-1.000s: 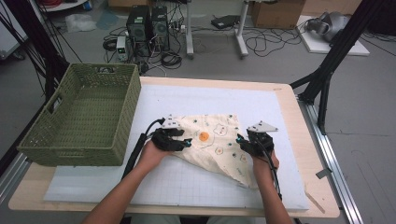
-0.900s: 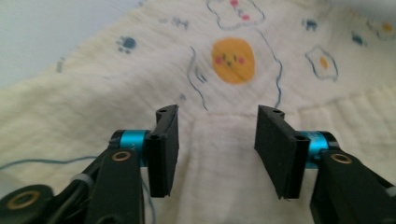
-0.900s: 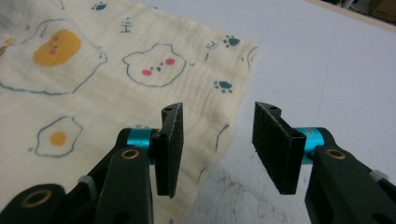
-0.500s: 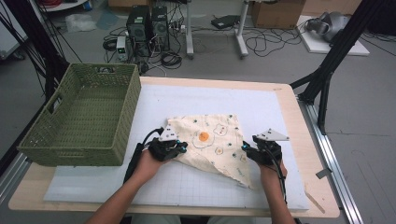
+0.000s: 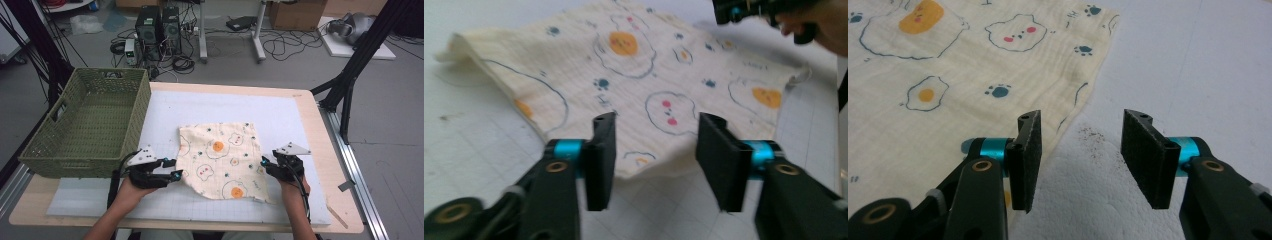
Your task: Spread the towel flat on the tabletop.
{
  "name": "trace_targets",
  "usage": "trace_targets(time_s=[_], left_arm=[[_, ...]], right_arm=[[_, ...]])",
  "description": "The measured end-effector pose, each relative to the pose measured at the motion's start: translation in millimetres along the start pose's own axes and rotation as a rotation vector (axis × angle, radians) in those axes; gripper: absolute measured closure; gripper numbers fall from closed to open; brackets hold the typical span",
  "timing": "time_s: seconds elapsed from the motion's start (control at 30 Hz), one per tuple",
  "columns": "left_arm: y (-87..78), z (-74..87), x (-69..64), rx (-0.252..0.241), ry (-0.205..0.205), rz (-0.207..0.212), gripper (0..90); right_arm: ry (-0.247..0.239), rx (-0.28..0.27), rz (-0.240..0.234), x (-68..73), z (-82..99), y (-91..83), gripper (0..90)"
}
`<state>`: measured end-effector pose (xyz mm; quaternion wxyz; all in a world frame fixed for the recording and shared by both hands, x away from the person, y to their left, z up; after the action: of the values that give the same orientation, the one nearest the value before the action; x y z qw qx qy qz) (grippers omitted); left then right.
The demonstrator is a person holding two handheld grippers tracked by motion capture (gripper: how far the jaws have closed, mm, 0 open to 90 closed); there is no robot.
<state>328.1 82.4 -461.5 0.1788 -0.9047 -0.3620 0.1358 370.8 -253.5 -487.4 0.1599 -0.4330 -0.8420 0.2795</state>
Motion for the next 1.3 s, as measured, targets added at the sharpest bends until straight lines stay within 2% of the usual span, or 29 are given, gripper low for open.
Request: trace_targets(time_s=[0.07,0.13,0.2,0.27,0.33,0.43,0.5,0.53,0.6,0.63,0.67,0.8,0.9,0.97,1.0,1.1,1.13,1.2,1.3], left_arm=[[-0.9,-3.3,7.5,-0.013,-0.016,-0.036,43.3],[3.6,-2.0,15.0,0.001,-0.027,-0.076,42.3],[12.3,2.7,23.8,0.044,-0.028,-0.139,42.4],[23.2,6.8,30.1,0.084,-0.023,-0.18,43.4],[35.4,9.1,32.3,0.116,-0.021,-0.202,44.5],[51.0,12.6,33.1,0.155,0.033,-0.237,47.9],[58.8,17.7,31.9,0.207,0.076,-0.25,52.4],[58.9,17.1,30.6,0.208,0.098,-0.253,53.8],[58.8,17.7,23.6,0.202,0.146,-0.225,69.5],[58.2,18.4,18.7,0.202,0.184,-0.213,80.2],[57.4,18.6,16.4,0.207,0.205,-0.231,84.6],[45.6,22.1,18.5,0.24,0.173,-0.215,85.9],[34.2,26.4,21.0,0.256,0.146,-0.182,85.7],[29.9,27.0,21.2,0.267,0.147,-0.166,84.7],[29.5,26.4,21.2,0.266,0.133,-0.16,82.1],[30.8,21.9,25.7,0.245,0.083,-0.165,60.8],[32.4,18.5,29.1,0.225,0.053,-0.178,55.5],[35.7,10.5,37.0,0.185,0.018,-0.204,48.5],[42.4,1.3,44.9,0.136,0.009,-0.23,44.8]], right_arm=[[-0.003,0.004,-0.005,1.6,0.2,1.6,50.5],[-0.002,0.015,-0.015,4.2,1.7,4.0,50.9],[-0.005,0.03,-0.032,6.8,3.4,7.3,50.8],[0.002,0.039,-0.055,11.5,5.1,11.0,51.2],[-0.009,0.06,-0.069,15.6,7.9,14.8,53.5],[-0.005,0.071,-0.096,20.9,11.0,17.9,62.3],[0.015,0.076,-0.126,23.9,12.1,17.3,73.3],[0.018,0.074,-0.139,26.0,12.0,17.2,77.2],[0.006,0.08,-0.158,29.6,12.5,16.4,84.3],[-0.003,0.09,-0.167,31.6,12.9,15.2,85.0],[-0.009,0.099,-0.171,33.3,13.1,14.2,85.2],[-0.028,0.126,-0.179,39.8,17.1,7.3,85.2],[-0.053,0.149,-0.183,45.4,21.4,0.1,85.0],[-0.058,0.158,-0.186,48.7,22.9,-3.1,83.4],[-0.056,0.157,-0.189,49.8,22.8,-3.6,79.5],[-0.044,0.122,-0.183,47.9,17.7,-4.2,67.6],[-0.042,0.108,-0.177,46.5,15.6,-4.2,62.5],[-0.026,0.069,-0.162,42.2,9.8,-4.4,58.0],[-0.022,0.046,-0.143,37.6,7.0,-3.7,51.5]])
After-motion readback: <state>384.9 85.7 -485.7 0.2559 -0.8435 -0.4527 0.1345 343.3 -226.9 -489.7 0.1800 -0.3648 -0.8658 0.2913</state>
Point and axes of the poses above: each handheld gripper's, and its own axes: y roughly forward along the jaws, z roughly out of its underside, x roughly to its left, the point moved 9 cm from there along y, roughly forward along the jaws, and after that the axes turned 10 degrees about -z, right-handed, at the moved point
